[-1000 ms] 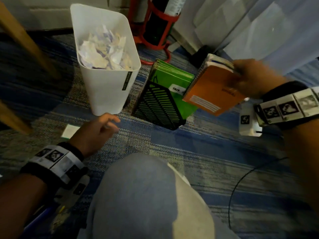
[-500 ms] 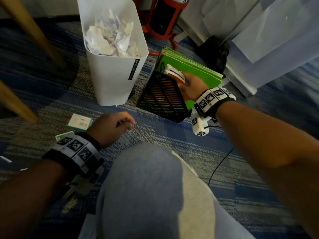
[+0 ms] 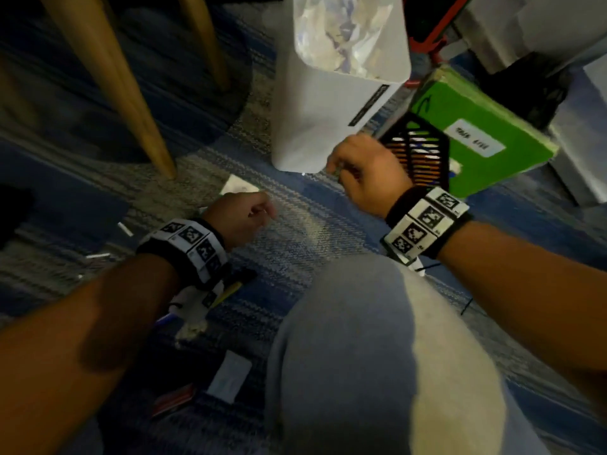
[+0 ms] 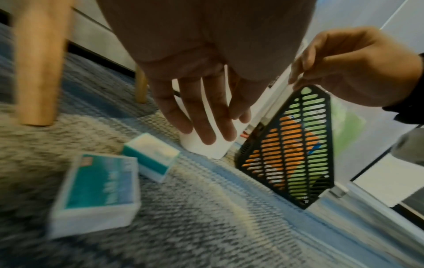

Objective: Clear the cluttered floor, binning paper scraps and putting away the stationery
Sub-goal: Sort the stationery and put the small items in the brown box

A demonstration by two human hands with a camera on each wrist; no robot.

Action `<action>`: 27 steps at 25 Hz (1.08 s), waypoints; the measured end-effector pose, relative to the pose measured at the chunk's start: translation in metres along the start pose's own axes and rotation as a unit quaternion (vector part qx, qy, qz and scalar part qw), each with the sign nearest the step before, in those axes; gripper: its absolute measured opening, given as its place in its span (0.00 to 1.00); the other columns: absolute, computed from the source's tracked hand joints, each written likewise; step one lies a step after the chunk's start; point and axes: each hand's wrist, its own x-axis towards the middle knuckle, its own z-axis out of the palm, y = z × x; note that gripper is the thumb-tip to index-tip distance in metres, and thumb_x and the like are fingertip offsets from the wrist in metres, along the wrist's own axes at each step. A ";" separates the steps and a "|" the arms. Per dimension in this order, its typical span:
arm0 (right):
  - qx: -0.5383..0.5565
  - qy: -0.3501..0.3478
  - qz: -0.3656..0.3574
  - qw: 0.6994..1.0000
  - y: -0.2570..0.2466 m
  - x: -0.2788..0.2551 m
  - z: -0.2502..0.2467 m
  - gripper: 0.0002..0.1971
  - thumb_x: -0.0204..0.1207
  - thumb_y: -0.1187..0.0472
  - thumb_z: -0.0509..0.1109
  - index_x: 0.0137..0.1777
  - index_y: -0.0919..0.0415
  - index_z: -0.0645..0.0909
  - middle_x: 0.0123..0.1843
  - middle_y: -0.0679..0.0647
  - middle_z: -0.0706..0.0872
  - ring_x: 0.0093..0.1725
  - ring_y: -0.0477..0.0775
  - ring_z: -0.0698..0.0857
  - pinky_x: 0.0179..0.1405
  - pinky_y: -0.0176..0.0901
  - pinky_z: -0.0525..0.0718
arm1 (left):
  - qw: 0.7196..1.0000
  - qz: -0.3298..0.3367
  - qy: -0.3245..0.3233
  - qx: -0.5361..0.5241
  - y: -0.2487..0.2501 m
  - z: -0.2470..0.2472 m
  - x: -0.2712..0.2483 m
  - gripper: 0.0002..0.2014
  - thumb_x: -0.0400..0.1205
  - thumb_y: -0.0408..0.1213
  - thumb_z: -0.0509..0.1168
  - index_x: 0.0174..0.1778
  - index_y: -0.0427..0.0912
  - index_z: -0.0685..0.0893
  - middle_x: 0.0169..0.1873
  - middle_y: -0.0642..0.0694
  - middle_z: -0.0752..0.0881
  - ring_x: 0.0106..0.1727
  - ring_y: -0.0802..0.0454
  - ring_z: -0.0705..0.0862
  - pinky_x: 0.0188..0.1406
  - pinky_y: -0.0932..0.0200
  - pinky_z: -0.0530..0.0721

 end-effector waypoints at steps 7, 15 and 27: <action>-0.080 -0.430 -0.087 0.895 -0.056 0.014 0.143 0.15 0.84 0.61 0.57 0.66 0.52 0.79 0.68 0.54 0.80 0.67 0.59 0.78 0.66 0.50 0.74 | 0.978 -0.159 -0.003 0.139 -0.103 -0.018 -0.041 0.07 0.84 0.31 0.58 0.52 0.40 0.81 0.50 0.41 0.79 0.46 0.41 0.77 0.46 0.51 0.77; -0.176 -0.461 -0.361 0.792 -0.095 -0.008 0.232 0.39 0.84 0.52 0.62 0.83 0.39 0.37 0.86 0.49 0.39 0.84 0.60 0.50 0.78 0.60 0.65 | 0.896 -0.300 0.223 0.237 -0.158 -0.028 -0.107 0.19 0.79 0.43 0.63 0.66 0.51 0.74 0.65 0.40 0.70 0.67 0.33 0.67 0.64 0.35 0.68; -0.184 -0.514 -0.268 0.794 -0.108 0.017 0.233 0.17 0.85 0.53 0.60 0.72 0.48 0.67 0.67 0.53 0.73 0.65 0.61 0.75 0.64 0.56 0.75 | 0.930 -0.318 0.113 0.146 -0.196 -0.011 -0.141 0.21 0.80 0.36 0.63 0.70 0.47 0.71 0.68 0.40 0.69 0.67 0.35 0.71 0.59 0.39 0.80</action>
